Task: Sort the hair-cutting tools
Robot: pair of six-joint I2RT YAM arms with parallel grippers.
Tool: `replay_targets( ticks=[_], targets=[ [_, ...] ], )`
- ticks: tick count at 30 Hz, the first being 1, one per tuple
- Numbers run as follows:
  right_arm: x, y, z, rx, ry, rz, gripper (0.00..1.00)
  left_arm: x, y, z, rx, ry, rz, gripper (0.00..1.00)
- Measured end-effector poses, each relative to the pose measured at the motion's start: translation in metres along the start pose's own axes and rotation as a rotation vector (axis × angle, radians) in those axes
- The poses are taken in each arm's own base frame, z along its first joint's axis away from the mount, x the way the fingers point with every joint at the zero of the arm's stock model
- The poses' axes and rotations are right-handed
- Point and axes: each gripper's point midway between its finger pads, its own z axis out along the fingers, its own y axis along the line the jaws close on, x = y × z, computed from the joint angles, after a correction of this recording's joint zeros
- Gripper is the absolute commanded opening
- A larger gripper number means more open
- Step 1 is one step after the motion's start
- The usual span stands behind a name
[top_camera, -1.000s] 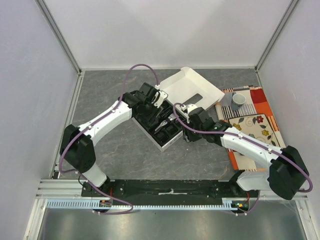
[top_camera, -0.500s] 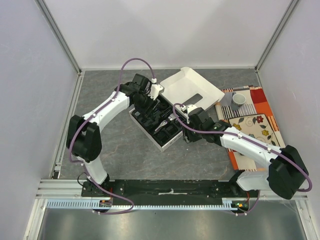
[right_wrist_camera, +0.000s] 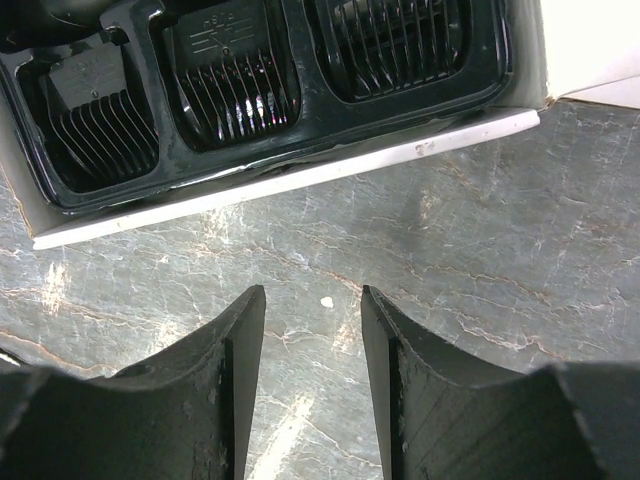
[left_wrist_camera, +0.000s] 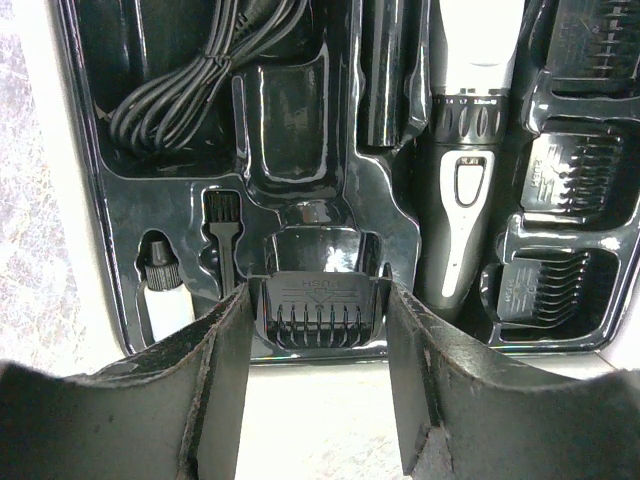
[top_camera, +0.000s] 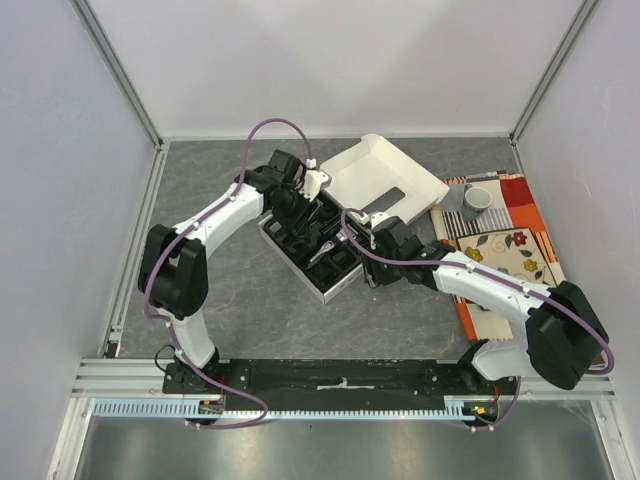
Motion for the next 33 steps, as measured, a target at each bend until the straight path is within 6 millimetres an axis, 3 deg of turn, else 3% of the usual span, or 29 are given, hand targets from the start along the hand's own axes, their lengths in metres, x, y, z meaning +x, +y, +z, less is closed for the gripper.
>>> replay_targets(
  ticks=[14, 33],
  targets=[
    [0.003, 0.000, 0.002, -0.006, 0.001, 0.001, 0.53, 0.014, 0.007, 0.015, -0.031, 0.028, 0.012, 0.48],
    [0.006, -0.001, 0.004, -0.005, 0.005, 0.000, 0.55, 0.017, 0.008, 0.017, -0.049, 0.038, 0.019, 0.51]
  ],
)
